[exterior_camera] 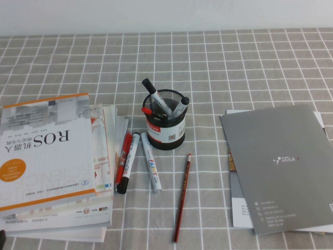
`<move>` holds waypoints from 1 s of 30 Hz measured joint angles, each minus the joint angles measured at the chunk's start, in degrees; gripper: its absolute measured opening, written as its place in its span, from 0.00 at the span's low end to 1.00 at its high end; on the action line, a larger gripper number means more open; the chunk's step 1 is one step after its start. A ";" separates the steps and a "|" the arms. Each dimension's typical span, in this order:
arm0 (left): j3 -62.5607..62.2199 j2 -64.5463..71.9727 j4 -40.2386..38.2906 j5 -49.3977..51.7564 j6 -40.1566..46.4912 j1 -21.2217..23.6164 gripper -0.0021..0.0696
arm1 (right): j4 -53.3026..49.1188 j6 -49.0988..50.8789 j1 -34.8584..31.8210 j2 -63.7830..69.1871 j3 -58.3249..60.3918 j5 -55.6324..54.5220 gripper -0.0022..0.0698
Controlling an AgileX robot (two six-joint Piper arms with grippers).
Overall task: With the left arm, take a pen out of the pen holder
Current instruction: 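Take a marker out of the pen holder and lay it on the table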
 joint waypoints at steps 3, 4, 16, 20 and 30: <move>0.00 0.00 -0.39 0.00 0.09 2.88 0.02 | 0.00 0.00 0.00 0.00 0.00 0.00 0.01; 0.00 0.00 -0.62 0.00 0.09 3.50 0.02 | 0.00 0.00 0.00 0.00 0.00 0.00 0.01; 0.00 0.00 -0.99 0.00 0.09 4.02 0.02 | 0.00 0.00 0.00 0.00 0.00 0.00 0.01; 0.00 0.00 -0.99 0.00 0.09 4.02 0.02 | 0.00 0.00 0.00 0.00 0.00 0.00 0.01; 0.00 0.00 -1.22 0.00 0.09 4.02 0.02 | 0.00 0.00 0.00 0.00 0.00 0.00 0.01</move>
